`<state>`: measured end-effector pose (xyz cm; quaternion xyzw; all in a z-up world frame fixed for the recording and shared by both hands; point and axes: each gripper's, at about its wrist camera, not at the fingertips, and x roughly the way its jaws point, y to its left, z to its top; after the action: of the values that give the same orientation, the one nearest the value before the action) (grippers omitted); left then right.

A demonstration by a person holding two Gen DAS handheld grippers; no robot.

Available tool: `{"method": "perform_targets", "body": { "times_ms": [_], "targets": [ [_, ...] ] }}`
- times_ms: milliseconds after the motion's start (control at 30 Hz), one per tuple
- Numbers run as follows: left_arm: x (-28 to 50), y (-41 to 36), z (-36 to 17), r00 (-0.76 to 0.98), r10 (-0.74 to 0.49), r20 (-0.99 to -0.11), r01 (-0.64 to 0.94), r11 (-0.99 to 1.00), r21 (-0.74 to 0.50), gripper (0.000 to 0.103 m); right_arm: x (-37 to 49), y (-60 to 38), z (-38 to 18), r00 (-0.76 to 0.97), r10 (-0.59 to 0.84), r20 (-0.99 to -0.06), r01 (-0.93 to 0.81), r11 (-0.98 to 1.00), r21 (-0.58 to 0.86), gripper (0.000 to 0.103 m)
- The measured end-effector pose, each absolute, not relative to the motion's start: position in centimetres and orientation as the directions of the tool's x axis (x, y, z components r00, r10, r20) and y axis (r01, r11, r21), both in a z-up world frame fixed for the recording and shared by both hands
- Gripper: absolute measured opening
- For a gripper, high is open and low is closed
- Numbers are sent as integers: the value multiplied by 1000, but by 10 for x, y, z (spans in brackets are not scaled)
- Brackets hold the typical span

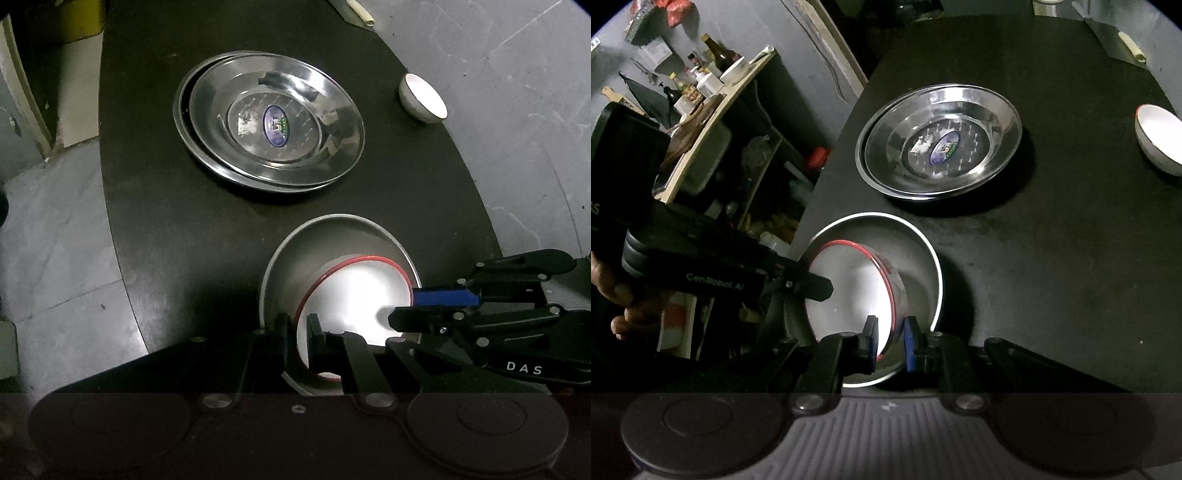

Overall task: Organize plates and bowls
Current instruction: 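Lower the white bowl into the mixing bowl and open both tools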

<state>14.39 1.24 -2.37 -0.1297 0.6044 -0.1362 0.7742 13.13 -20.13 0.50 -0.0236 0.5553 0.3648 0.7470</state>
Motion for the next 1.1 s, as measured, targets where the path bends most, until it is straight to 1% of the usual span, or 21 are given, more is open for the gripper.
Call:
{"method": "perform_targets", "body": {
  "times_ms": [167,367,567,633,700,733,800,900,933,967,1000,1033,1067,1100],
  "targets": [
    [144,10,-22,238,-361,-902,53,932,-359,15,133,-201,6,122,520,-845,-575,731,367,21],
    [143,9,-18,235,-350,-907,51,936,-348,15,133,-203,8,126,523,-843,-575,731,368,22],
    [144,10,-8,256,-333,-907,55,942,-330,19,134,-209,13,140,539,-831,-566,732,379,24],
    [144,10,-4,263,-327,-908,56,944,-324,21,135,-212,15,153,547,-823,-561,734,384,24],
    [144,10,3,279,-327,-903,62,945,-323,30,135,-218,20,177,557,-811,-550,739,388,28],
    [144,10,7,291,-330,-898,68,943,-324,33,136,-221,22,191,565,-803,-541,743,394,32],
    [146,9,15,317,-328,-890,88,944,-317,54,138,-231,26,225,574,-787,-511,757,406,36],
    [153,3,26,353,-321,-879,131,947,-293,70,145,-247,30,289,571,-768,-455,788,415,47],
    [157,0,30,363,-318,-876,146,948,-284,74,148,-252,30,309,567,-763,-438,797,415,54],
    [161,-4,32,372,-313,-874,156,949,-274,82,150,-259,31,338,559,-757,-414,810,414,62],
    [166,-8,34,381,-306,-873,164,951,-261,88,153,-264,31,364,549,-752,-392,823,410,68],
    [173,-12,36,389,-292,-874,172,955,-243,92,156,-271,30,390,536,-749,-368,836,407,78],
    [179,-17,37,394,-272,-878,173,960,-220,100,159,-277,29,411,524,-746,-342,847,407,89],
    [186,-22,37,396,-248,-884,172,966,-194,102,162,-283,26,428,511,-745,-312,858,409,94]
  ]
}}
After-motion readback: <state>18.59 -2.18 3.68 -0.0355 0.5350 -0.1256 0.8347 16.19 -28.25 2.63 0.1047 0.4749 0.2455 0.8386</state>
